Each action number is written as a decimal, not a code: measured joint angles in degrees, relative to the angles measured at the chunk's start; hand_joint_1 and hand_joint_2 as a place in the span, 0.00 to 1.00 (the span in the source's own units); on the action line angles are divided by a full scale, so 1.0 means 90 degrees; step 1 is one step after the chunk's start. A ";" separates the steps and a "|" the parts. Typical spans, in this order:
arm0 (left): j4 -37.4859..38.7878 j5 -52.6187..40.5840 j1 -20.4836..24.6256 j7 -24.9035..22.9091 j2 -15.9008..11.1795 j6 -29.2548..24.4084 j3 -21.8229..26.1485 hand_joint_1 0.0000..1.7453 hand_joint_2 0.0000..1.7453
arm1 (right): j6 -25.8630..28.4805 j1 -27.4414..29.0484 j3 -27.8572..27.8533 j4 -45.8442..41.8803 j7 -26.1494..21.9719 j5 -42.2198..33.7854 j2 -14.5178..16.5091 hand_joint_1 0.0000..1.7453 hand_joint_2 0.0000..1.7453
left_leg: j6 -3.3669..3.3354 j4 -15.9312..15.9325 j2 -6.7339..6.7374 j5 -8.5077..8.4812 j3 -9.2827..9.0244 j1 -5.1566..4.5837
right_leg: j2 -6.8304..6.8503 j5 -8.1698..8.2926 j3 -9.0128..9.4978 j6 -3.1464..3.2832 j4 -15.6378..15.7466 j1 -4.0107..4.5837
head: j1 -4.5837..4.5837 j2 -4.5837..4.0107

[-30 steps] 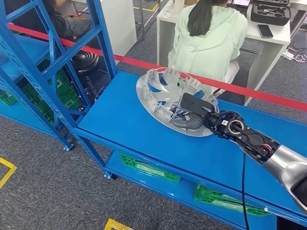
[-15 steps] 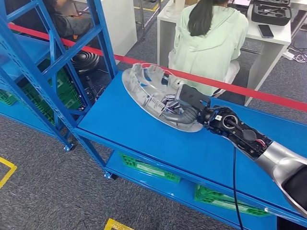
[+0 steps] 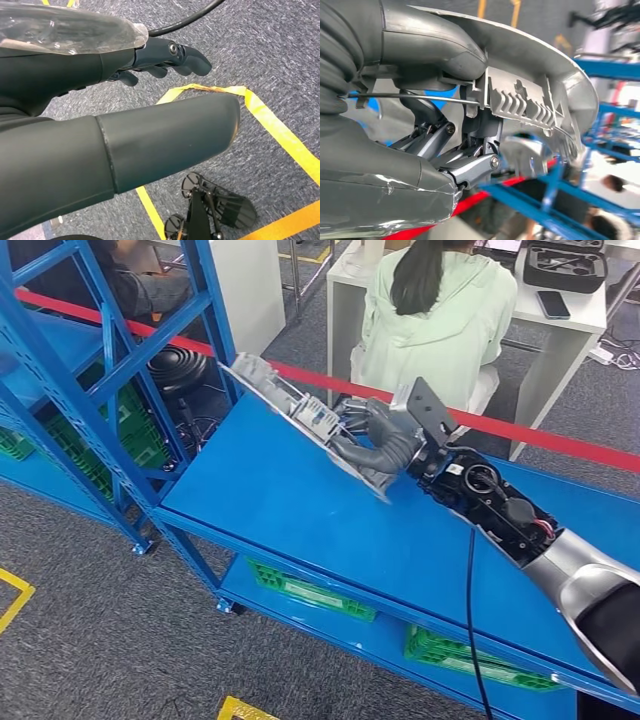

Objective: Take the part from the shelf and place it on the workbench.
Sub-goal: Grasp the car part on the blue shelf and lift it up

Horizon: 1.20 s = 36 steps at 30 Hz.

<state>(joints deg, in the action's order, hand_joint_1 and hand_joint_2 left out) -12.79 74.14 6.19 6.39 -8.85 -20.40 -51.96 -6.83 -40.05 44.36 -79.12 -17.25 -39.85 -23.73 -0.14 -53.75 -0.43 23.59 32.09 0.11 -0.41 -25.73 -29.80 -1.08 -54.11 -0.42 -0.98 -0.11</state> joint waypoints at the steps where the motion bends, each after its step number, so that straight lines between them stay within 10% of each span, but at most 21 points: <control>1: 0.0000 -0.0004 0.0000 -0.0004 -0.0001 -0.0002 -0.0001 0.00 0.00 | -0.0015 0.0007 -0.0032 -0.0027 -0.0080 -0.0040 0.0056 1.00 1.00 | 0.0000 0.0000 0.0000 0.0000 0.0000 0.0000 | 0.0000 0.0000 -0.0001 0.0000 0.0000 0.0000 | 0.0001 0.0000; 17: 0.0000 0.0027 0.0001 -0.0037 -0.0042 -0.0063 -0.0001 0.00 0.00 | -0.0619 0.0081 -0.0611 -0.0048 -0.1009 -0.0227 0.1093 1.00 1.00 | 0.0001 0.0001 -0.0001 0.0000 0.0004 0.0001 | 0.0001 -0.0001 -0.0003 0.0001 0.0001 0.0000 | -0.0001 0.0000; 36: 0.0000 -0.0088 0.0002 -0.0037 -0.0090 -0.0041 -0.0002 0.00 0.00 | -0.0766 0.0454 -0.1194 -0.0036 -0.1212 -0.0316 0.1410 1.00 1.00 | 0.0001 0.0001 0.0000 0.0000 0.0005 0.0002 | 0.0000 -0.0001 -0.0007 0.0001 0.0002 0.0001 | -0.0001 0.0000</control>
<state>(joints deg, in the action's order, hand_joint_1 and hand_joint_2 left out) -12.79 73.35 6.21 6.05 -9.67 -20.77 -51.98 -13.73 -35.96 33.61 -79.44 -28.15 -42.69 -11.04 -0.13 -53.75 -0.43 23.59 32.13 0.13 -0.41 -25.74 -29.86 -1.08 -54.09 -0.41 -0.98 -0.11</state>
